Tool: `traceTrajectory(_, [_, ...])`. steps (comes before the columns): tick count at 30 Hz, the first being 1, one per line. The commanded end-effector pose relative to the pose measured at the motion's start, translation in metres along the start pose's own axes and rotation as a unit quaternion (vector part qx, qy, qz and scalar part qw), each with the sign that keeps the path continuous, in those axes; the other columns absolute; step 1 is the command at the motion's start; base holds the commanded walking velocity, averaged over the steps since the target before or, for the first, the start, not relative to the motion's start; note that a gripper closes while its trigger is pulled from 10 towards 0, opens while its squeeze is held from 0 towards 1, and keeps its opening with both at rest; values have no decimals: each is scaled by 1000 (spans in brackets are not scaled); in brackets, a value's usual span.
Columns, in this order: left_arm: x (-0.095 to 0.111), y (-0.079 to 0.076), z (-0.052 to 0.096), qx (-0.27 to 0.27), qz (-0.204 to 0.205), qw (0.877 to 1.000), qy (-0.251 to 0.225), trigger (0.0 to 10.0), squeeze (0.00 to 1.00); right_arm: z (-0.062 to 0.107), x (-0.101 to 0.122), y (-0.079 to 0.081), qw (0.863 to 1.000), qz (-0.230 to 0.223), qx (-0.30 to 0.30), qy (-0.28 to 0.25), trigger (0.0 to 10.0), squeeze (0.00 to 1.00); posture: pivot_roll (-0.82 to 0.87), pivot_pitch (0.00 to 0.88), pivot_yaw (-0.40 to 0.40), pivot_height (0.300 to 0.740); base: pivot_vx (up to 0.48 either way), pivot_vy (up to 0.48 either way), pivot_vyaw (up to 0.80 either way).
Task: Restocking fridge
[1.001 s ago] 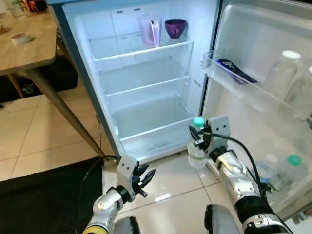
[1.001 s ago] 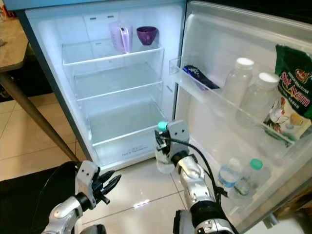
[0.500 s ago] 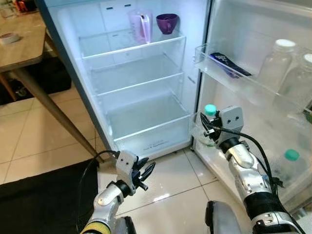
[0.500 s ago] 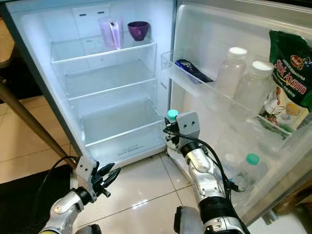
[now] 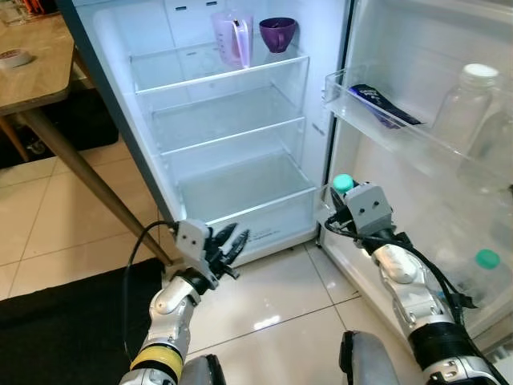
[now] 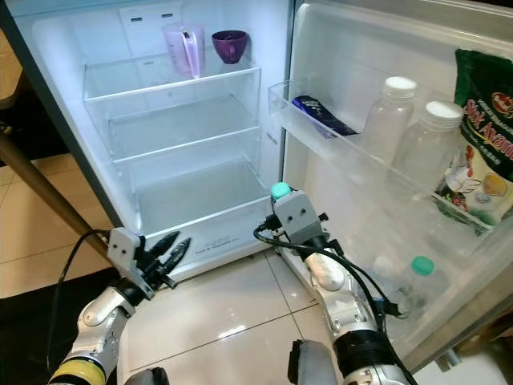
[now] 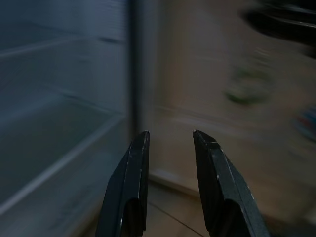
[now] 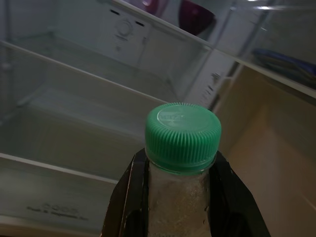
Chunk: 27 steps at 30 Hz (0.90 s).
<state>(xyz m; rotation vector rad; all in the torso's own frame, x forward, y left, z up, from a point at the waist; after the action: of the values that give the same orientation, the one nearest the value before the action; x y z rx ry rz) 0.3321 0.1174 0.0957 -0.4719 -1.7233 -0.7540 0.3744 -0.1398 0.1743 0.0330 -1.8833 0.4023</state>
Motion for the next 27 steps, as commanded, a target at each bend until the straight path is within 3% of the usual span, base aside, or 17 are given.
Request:
traceTrajectory(1, [-3, -9, 3, -34, 4, 999, 8, 10000, 0, 1, 7, -3, 1000, 12, -9, -17, 10000, 0, -77, 143, 67, 492, 0, 0, 0])
traceTrajectory(5, [0, -11, 6, -57, 6, 998, 3, 10000, 0, 3, 6, -10, 999, 31, -28, -14, 10000, 0, -79, 150, 68, 492, 0, 0, 0])
traceTrajectory(9, [7, -4, 12, -55, -10, 998, 2, 10000, 0, 8, 1, -16, 998, 32, -47, -6, 10000, 0, -65, 182, 78, 492, 0, 0, 0])
traceTrajectory(14, [16, -2, 17, -57, -14, 998, -5, 10000, 0, 6, 1, -15, 998, 34, -52, -5, 10000, 0, -58, 233, 83, 492, 0, 0, 0])
traceTrajectory(20, [25, -7, 20, -67, -11, 998, -15, 10000, 0, 3, 1, -15, 998, 35, -51, -3, 10000, 0, -40, 287, 87, 492, 0, 0, 0])
traceTrajectory(27, [42, -15, 24, -89, -15, 996, -25, 10000, 0, 3, 2, -28, 996, 49, -74, -3, 10000, 0, -18, 324, 111, 492, 0, 0, 0])
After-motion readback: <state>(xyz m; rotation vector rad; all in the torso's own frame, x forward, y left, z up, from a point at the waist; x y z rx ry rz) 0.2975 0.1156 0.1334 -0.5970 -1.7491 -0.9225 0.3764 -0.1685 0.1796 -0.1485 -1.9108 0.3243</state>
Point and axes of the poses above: a point about 5 cm out from each wrist's last joint towards the gripper, its own z axis pointing back from the gripper into the wrist, its own x axis along the axis of the wrist's last joint, y = z × x, the point moved 3 cm from there along -z, pointing out of the wrist towards the gripper, and after that the axes turned 13 degrees about -z, right-handed, at the moved point
